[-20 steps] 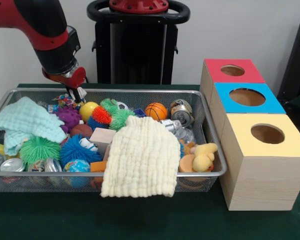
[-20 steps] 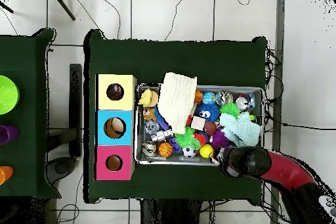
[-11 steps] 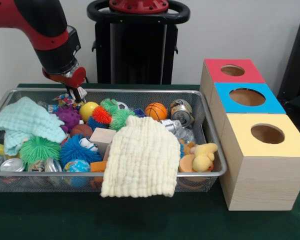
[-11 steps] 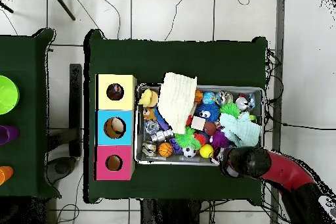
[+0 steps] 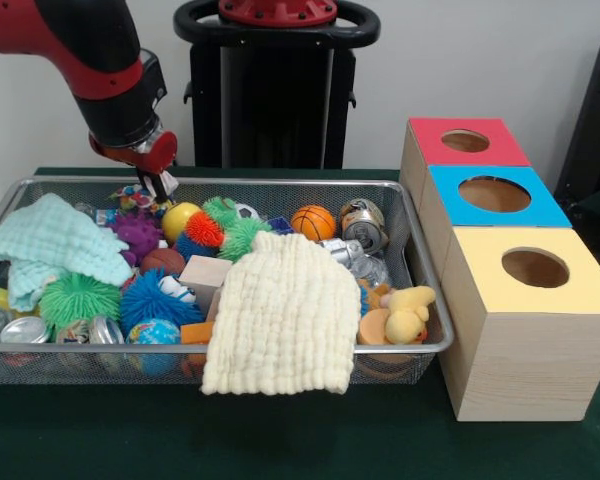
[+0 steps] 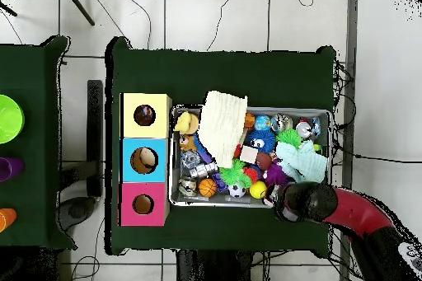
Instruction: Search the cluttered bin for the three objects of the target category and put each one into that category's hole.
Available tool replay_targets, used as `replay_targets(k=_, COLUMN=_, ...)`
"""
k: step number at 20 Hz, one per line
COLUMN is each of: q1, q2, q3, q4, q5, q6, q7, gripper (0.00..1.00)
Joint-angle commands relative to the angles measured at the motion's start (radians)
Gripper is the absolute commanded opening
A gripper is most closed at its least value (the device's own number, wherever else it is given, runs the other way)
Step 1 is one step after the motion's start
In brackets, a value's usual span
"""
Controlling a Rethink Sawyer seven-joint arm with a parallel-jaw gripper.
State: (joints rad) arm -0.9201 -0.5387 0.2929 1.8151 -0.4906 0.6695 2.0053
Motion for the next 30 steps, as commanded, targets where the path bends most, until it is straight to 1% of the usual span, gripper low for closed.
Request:
replay_targets(k=1, q1=0.051, q2=-0.007, q3=0.06, q4=-0.043, q5=-0.024, q6=0.217, q7=-0.196, gripper=0.0)
replay_targets(k=6, q1=0.063, q2=-0.021, q3=0.06, q4=-0.062, q5=-0.009, q6=0.261, q7=-0.188, gripper=0.0)
replay_targets(k=10, q1=0.082, q2=-0.043, q3=0.058, q4=-0.085, q5=0.002, q6=0.324, q7=-0.187, gripper=0.0)
replay_targets(k=14, q1=0.084, q2=-0.076, q3=0.066, q4=-0.095, q5=0.017, q6=0.386, q7=-0.197, gripper=0.0)
replay_targets(k=21, q1=0.077, q2=-0.089, q3=0.078, q4=-0.107, q5=0.022, q6=0.4, q7=-0.197, gripper=0.0)
replay_targets(k=25, q1=0.078, q2=-0.097, q3=0.089, q4=-0.109, q5=0.029, q6=0.386, q7=-0.18, gripper=0.0)
replay_targets(k=30, q1=0.095, q2=-0.084, q3=0.088, q4=-0.135, q5=0.028, q6=0.401, q7=-0.164, gripper=0.0)
